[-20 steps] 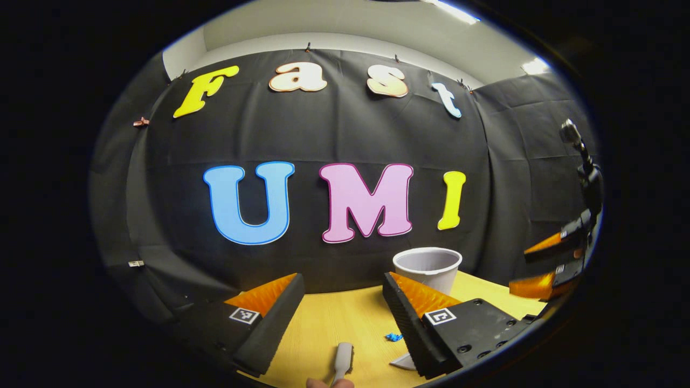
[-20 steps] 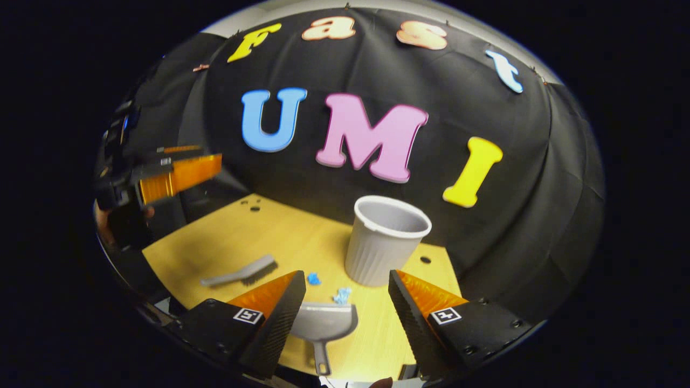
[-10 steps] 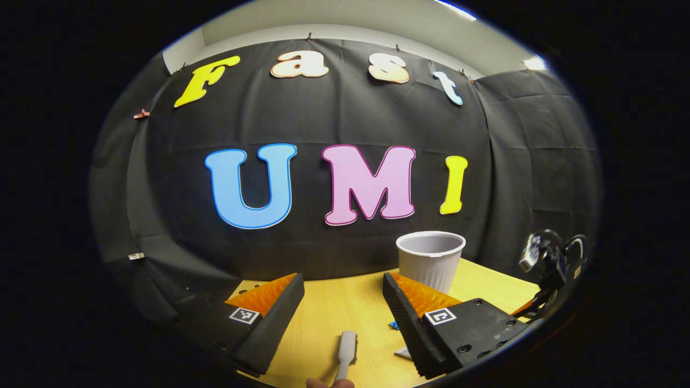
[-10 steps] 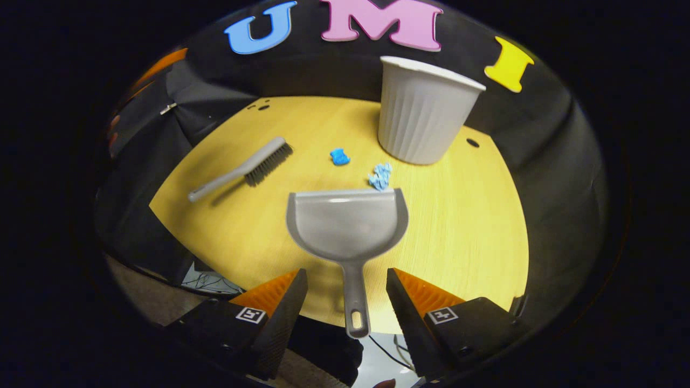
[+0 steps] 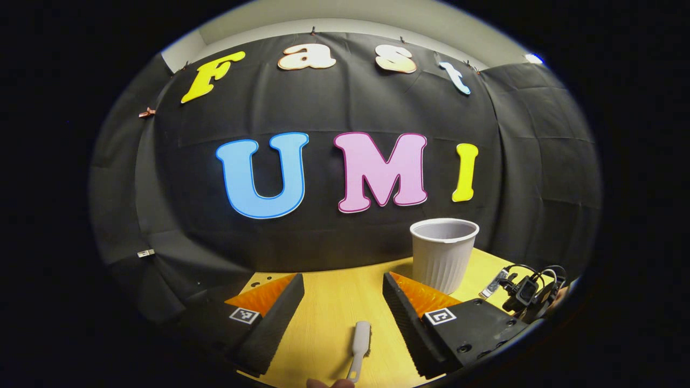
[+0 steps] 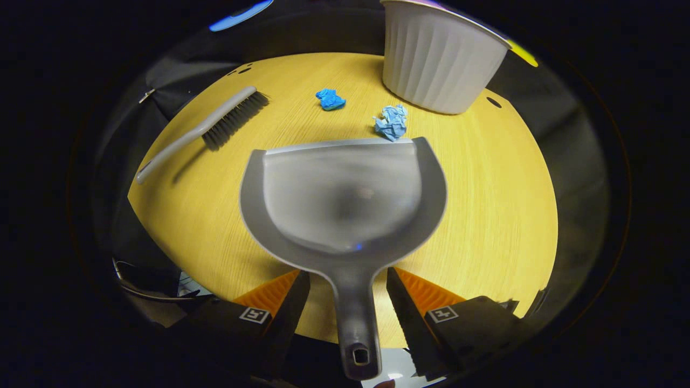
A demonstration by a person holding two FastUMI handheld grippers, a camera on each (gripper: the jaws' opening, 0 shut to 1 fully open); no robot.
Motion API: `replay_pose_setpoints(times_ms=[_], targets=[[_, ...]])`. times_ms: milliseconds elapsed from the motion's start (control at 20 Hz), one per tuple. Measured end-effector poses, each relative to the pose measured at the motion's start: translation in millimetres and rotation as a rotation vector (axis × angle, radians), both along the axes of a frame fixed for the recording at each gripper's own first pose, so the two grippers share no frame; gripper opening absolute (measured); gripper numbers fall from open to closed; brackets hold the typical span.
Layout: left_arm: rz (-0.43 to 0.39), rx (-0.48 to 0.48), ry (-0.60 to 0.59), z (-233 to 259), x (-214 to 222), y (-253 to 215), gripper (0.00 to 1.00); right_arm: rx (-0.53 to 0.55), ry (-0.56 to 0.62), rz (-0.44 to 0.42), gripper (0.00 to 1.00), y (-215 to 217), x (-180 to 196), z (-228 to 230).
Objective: Pick up the small broom and dustpan from the desktop, sweep the trash into the dustpan with the broom, and then empty the trash into the garbage bin.
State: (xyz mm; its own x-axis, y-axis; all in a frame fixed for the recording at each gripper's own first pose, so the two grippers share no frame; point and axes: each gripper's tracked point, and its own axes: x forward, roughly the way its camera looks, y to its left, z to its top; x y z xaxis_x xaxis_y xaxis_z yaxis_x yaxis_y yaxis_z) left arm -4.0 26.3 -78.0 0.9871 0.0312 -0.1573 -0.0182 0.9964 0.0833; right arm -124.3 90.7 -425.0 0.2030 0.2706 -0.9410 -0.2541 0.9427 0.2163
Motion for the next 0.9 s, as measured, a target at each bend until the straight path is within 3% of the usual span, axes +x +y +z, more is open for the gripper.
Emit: replay_pose_setpoints(times_ms=[150, 250, 300, 400, 450, 500, 600, 900], targets=[[0.003, 0.006, 0.025, -10.4, 0.4, -1.5, 0.95, -0.003, 0.003, 0.007, 0.87, 2.7, 8.1, -6.3], [0.005, 0.007, 0.046, -17.6, 1.9, -4.1, 0.95, -0.042, -0.008, 0.032, 0.72, -5.4, 6.0, -9.0], [0.005, 0.008, 0.053, -22.8, 1.2, -5.0, 0.95, -0.042, 0.002, 0.048, 0.56, -4.7, 7.8, -13.8], [0.002, 0.009, 0.079, -32.3, 3.2, -8.6, 0.94, -0.035, 0.01, 0.06, 0.39, -3.9, 7.3, -11.4], [0.002, 0.011, 0.099, -41.7, 2.3, -8.8, 0.94, -0.032, 0.006, 0.074, 0.44, -5.3, 8.1, -13.6], [-0.001, 0.013, 0.132, -54.0, 2.7, -10.8, 0.95, -0.026, -0.009, 0.082, 0.37, -6.0, 11.0, -11.8], [-0.011, 0.021, 0.216, -84.8, 4.6, -12.7, 0.98, -0.005, -0.028, 0.109, 0.35, -9.2, 7.9, -2.2], [-0.043, -0.01, 0.524, -177.5, 5.3, -23.2, 0.98, -0.005, -0.05, 0.212, 0.35, -46.7, -2.8, 6.7]])
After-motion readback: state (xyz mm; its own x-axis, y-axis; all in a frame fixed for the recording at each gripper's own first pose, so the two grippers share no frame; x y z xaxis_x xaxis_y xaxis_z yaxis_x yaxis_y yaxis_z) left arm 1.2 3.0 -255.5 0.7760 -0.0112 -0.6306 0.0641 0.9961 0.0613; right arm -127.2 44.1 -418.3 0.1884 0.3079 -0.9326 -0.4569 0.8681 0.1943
